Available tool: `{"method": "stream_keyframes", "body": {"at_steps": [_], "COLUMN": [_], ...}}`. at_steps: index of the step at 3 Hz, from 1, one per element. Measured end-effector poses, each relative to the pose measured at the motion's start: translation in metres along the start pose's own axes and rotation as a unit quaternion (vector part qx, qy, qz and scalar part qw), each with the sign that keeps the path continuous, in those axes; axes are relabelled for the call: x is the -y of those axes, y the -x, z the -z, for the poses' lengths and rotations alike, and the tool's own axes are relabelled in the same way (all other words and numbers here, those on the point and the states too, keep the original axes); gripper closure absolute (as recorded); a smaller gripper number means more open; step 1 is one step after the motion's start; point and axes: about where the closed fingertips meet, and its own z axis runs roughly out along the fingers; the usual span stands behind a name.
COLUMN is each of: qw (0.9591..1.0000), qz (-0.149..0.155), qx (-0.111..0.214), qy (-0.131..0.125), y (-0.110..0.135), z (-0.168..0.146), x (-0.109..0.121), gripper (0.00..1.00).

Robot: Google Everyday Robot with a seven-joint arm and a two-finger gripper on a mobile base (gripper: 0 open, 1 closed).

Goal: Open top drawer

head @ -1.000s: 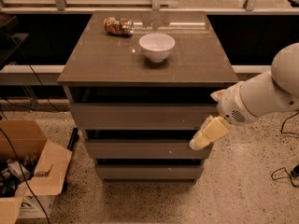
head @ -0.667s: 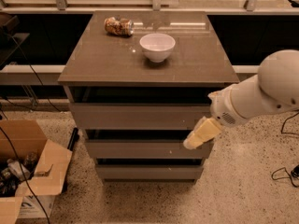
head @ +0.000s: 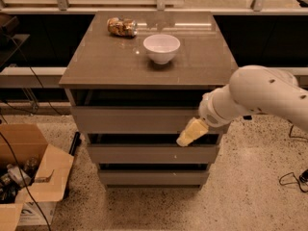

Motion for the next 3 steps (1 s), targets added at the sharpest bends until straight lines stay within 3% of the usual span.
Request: {"method": "stream_keyframes", "body": {"at_steps": [1, 3], "qw": [1.0, 0.9988], "qz": [-0.006, -0.045], "qx": [-0.002, -0.001], "qy": [-0.002, 0.019], "y": [-0.005, -0.026], "z": [-0.033, -0.099], "x": [0.023, 0.065], "gripper": [0.0, 0.0]}}
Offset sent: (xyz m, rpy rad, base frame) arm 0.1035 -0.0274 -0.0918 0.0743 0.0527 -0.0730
